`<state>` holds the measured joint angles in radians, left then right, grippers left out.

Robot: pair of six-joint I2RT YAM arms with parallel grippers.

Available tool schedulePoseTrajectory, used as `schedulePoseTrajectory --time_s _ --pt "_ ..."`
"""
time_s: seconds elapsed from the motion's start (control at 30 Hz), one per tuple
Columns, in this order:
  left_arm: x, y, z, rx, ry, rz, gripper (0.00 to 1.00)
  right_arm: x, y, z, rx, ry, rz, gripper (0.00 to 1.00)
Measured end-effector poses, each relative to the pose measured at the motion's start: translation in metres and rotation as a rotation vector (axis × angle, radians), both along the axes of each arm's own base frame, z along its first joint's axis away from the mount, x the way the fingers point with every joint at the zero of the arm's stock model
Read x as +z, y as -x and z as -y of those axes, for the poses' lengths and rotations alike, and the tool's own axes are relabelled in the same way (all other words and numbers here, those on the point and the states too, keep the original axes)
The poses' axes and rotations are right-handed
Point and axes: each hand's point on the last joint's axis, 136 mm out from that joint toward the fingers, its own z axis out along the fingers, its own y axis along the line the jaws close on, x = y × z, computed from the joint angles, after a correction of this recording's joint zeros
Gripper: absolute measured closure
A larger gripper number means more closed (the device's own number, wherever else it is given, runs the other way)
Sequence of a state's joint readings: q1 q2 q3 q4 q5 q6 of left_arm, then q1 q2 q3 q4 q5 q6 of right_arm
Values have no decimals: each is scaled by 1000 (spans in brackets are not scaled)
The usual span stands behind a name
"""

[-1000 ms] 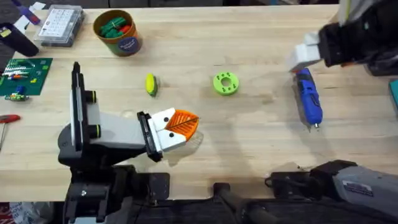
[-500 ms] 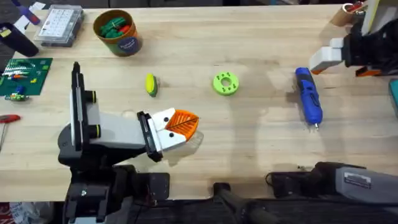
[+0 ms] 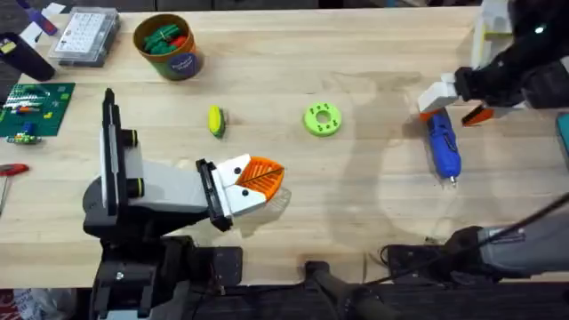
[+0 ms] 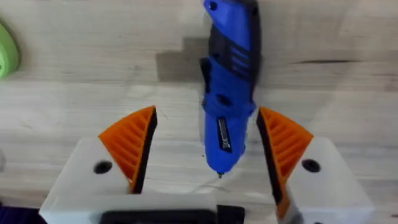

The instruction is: Pick up the gripper from the table and insert it into the empty holder that is missing its gripper. Then pick up a screw, insert it into the mounting hole, and use the screwdriver to tighten it. Finally, clean up the table by picking up the vegetable and placing it into the bucket.

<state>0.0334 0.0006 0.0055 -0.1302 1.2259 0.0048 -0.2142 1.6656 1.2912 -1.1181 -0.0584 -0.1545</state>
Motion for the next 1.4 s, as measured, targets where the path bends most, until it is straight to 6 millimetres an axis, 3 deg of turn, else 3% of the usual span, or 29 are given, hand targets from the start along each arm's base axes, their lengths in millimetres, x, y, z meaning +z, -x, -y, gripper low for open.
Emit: schedulePoseTrajectory --time_s 0.23,0.7,1.4 --pt "0 0 0 0 0 0 997 -30 -6 -2 13 -25 -27 74" --pt "0 0 0 0 0 0 997 -56 -4 10 11 33 -44 73" --pt "0 0 0 0 0 0 997 -59 -1 9 11 32 -53 74"
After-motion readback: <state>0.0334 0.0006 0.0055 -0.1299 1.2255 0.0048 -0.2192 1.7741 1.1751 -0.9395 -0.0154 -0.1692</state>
